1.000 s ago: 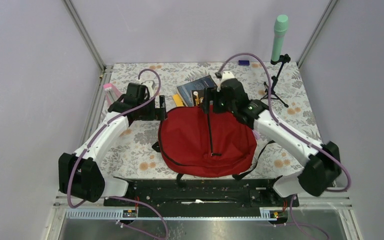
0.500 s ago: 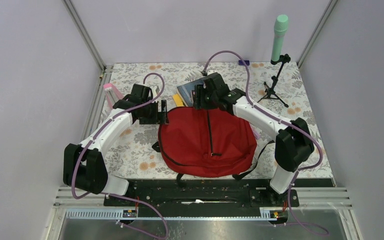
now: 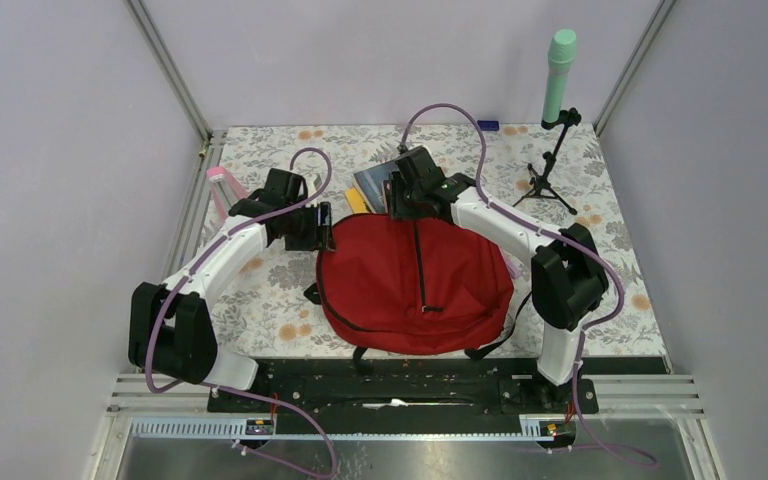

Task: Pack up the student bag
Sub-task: Unzip the student bag at the center of the board.

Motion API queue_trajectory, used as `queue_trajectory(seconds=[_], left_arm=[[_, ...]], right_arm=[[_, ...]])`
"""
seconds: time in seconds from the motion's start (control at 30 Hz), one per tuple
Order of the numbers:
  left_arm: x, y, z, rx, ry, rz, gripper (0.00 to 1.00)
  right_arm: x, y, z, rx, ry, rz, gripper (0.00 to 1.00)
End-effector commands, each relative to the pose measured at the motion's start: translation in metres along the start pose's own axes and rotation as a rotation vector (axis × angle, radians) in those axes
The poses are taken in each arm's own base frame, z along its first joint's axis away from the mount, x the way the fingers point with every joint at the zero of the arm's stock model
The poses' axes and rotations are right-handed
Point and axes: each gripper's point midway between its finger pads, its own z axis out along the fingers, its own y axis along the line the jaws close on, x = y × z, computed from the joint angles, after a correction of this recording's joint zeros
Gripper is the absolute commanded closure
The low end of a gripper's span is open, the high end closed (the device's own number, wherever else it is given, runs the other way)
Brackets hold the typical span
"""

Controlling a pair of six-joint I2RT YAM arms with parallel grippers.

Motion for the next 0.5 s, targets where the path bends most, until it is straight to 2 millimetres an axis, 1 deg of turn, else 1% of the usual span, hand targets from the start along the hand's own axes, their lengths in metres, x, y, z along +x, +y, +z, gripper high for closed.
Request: queue_trajectory(seconds=[0.0,0.1,0.23,0.37,0.47], left_arm=[[-0.0091,-0.0107,-0.0028,0.042,-0.026,0.026,0.43],[-0.0079,-0.0116,-0.0023,0.045,-0.022,0.03,0.49],[-0.007,-0.0131,-0.0016,0.048,-0.019,0.037,0.55],[-0.0062,-0.0142,-0.001,0.051,-0.015,0.04,0.6],[-0.0058,-0.0144,-0.0006,0.051,-0.014,0.041,0.65]], right_arm=[[-0.0143,0.0109,-0.0039,0.003,-0.041,0.003,0.54],[-0.0148,0.0114,-0.0026,0.005,-0.043,0.002,0.57],[-0.0156,0.0103,0.0,0.017,-0.046,-0.002,0.65],[-0.018,0.0083,0.0024,0.033,-0.055,-0.013,0.7],[-0.0182,0.0073,0.0043,0.041,-0.052,-0.018,0.78]])
